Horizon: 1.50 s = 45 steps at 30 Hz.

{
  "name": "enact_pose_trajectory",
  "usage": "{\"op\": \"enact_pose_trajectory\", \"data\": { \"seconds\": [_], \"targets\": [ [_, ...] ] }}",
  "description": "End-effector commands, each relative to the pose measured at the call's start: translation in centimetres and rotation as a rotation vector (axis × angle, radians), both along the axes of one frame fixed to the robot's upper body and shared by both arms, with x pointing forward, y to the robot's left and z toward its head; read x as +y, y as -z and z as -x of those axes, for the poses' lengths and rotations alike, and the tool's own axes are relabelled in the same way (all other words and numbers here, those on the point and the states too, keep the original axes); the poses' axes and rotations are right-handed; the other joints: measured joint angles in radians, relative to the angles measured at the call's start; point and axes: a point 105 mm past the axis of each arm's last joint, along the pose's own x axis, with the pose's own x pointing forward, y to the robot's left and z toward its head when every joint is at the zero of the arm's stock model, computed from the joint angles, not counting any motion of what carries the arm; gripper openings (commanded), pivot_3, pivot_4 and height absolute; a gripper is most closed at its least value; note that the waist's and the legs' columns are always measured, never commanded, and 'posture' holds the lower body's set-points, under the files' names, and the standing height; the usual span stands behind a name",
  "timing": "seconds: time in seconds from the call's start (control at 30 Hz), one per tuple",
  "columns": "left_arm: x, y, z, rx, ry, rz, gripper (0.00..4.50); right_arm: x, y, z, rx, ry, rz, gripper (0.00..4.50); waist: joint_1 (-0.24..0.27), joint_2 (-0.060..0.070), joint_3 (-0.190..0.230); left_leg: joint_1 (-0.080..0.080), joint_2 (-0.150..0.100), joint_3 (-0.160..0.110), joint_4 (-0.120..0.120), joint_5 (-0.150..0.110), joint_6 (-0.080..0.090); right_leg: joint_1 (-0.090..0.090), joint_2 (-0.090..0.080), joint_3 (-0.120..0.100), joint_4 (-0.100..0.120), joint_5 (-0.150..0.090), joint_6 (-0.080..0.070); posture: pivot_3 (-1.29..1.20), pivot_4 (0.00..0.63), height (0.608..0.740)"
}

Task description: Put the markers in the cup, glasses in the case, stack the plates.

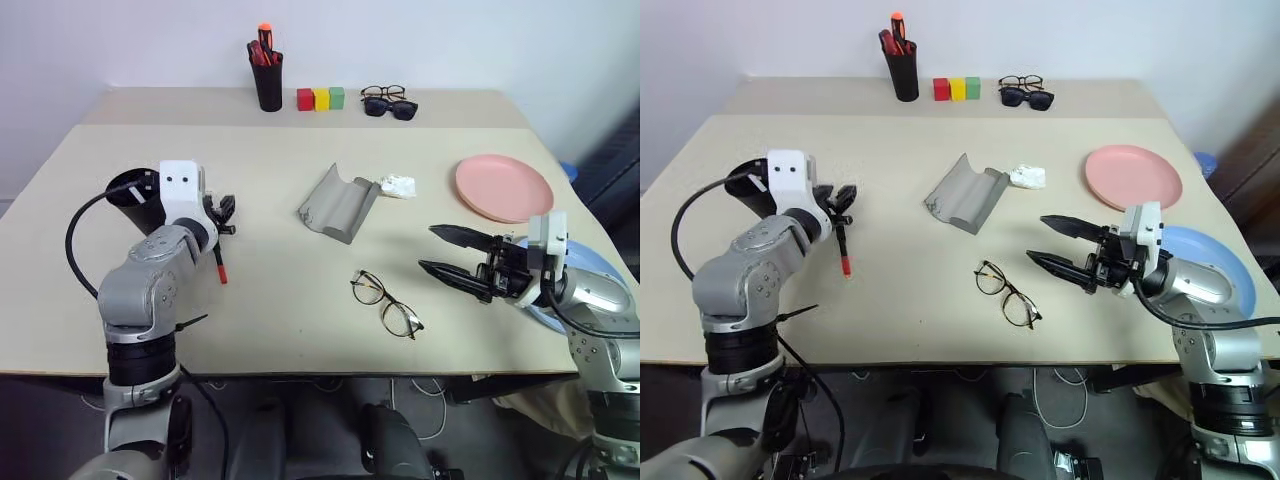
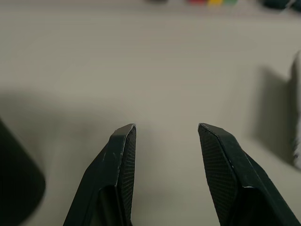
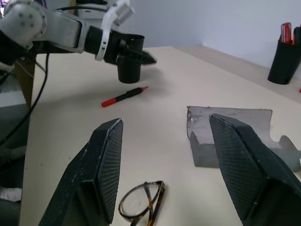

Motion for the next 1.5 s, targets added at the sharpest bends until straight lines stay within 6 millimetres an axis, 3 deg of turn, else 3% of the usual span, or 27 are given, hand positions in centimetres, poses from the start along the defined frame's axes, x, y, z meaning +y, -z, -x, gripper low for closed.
{"op": "enact_pose_trajectory", "data": {
  "seconds": [0.03,0.4,0.67,0.77,0.87,1.0,1.07,1.13,1.23,1.3,1.37,1.5],
  "targets": [
    [1.3,-0.3,-0.1,0.044,-0.109,0.012,2.09,-0.2,-0.5,0.1,-0.039,0.007,-0.002,2.97,-0.001,0.0,0.0,0.0,0.0,0.0,0.0,0.0,0.0,0.0,0.0,0.0,0.0,0.0,0.0,0.0,0.15,0.74],
    [2.6,2.6,-0.1,0.2,-0.266,0.0,2.09,-0.4,-0.6,0.1,-0.044,0.022,-0.003,2.97,0.0,0.0,0.0,0.0,0.0,0.0,0.0,0.0,0.0,0.0,0.0,0.0,0.0,-0.001,-0.003,0.0,0.15,0.74],
    [1.9,5.0,-1.1,0.297,-0.301,0.021,2.09,-0.3,-0.7,0.0,-0.049,0.022,-0.001,2.97,0.001,0.0,0.0,0.0,0.0,0.0,0.0,0.0,0.0,0.001,0.0,0.0,-0.001,-0.001,-0.003,0.0,0.15,0.74],
    [1.7,6.1,-1.2,0.345,-0.311,0.024,1.36,-0.3,-0.7,0.0,-0.049,0.025,0.003,2.97,0.001,0.001,0.0,0.001,0.0,0.0,0.0,0.0,0.0,0.0,0.0,0.0,0.0,-0.001,-0.003,0.0,0.15,0.74],
    [1.5,6.5,-1.1,0.363,-0.302,0.025,0.01,-0.5,-0.7,0.0,-0.05,0.031,0.008,2.97,0.0,0.001,-0.001,0.001,0.0,0.0,0.0,0.0,0.0,0.001,0.0,0.0,0.0,-0.001,-0.003,0.0,0.15,0.74],
    [1.0,6.5,-0.9,0.36,-0.252,0.032,0.01,-0.6,-0.7,0.0,-0.05,0.04,0.009,2.97,0.001,0.001,-0.001,0.002,0.0,0.0,0.0,0.0,0.0,0.002,0.0,0.0,0.0,-0.002,-0.003,0.0,0.15,0.74],
    [-0.6,5.1,-0.9,0.29,-0.142,0.044,0.01,-0.6,-0.8,0.0,-0.053,0.044,0.006,2.97,0.001,0.001,-0.001,0.002,0.0,0.0,0.0,0.0,0.0,0.001,0.0,0.0,0.0,-0.002,-0.003,0.0,0.15,0.74],
    [-2.9,2.4,-0.8,0.131,0.005,-0.006,0.01,-0.6,-0.9,-0.2,-0.056,0.05,0.001,2.97,0.002,0.0,0.0,0.002,0.0,0.0,0.0,0.0,-0.001,0.001,0.0,0.0,0.0,-0.002,-0.003,0.0,0.15,0.74],
    [-6.4,-0.8,0.5,-0.068,0.223,-0.112,0.01,-0.3,-1.4,-0.4,-0.063,0.044,-0.021,2.97,0.001,-0.001,0.0,0.0,0.0,0.0,0.0,0.0,-0.001,0.0,0.0,0.0,-0.001,-0.002,-0.003,0.0,0.15,0.74],
    [-7.6,-3.1,1.2,-0.246,0.297,-0.201,0.01,0.7,-2.5,-0.4,-0.075,-0.002,-0.079,2.97,0.0,0.0,0.0,0.0,0.0,0.0,0.0,0.0,-0.001,0.0,0.0,0.0,-0.001,-0.001,-0.004,0.0,0.15,0.74],
    [-7.8,-5.0,1.2,-0.385,0.3,-0.241,0.01,1.6,-3.2,-0.3,-0.086,-0.048,-0.111,2.97,-0.003,0.001,-0.001,0.0,0.0,0.0,-0.001,0.0,-0.001,0.0,0.0,0.0,-0.001,-0.001,-0.004,0.0,0.15,0.74],
    [-4.2,-10.2,0.2,-0.75,0.009,-0.24,0.01,3.6,-3.5,-0.4,-0.092,-0.149,-0.122,2.97,-0.002,0.001,-0.001,0.001,0.001,0.0,-0.001,0.0,-0.001,0.0,0.001,0.001,-0.001,-0.001,-0.005,0.0,0.15,0.74]
  ]
}}
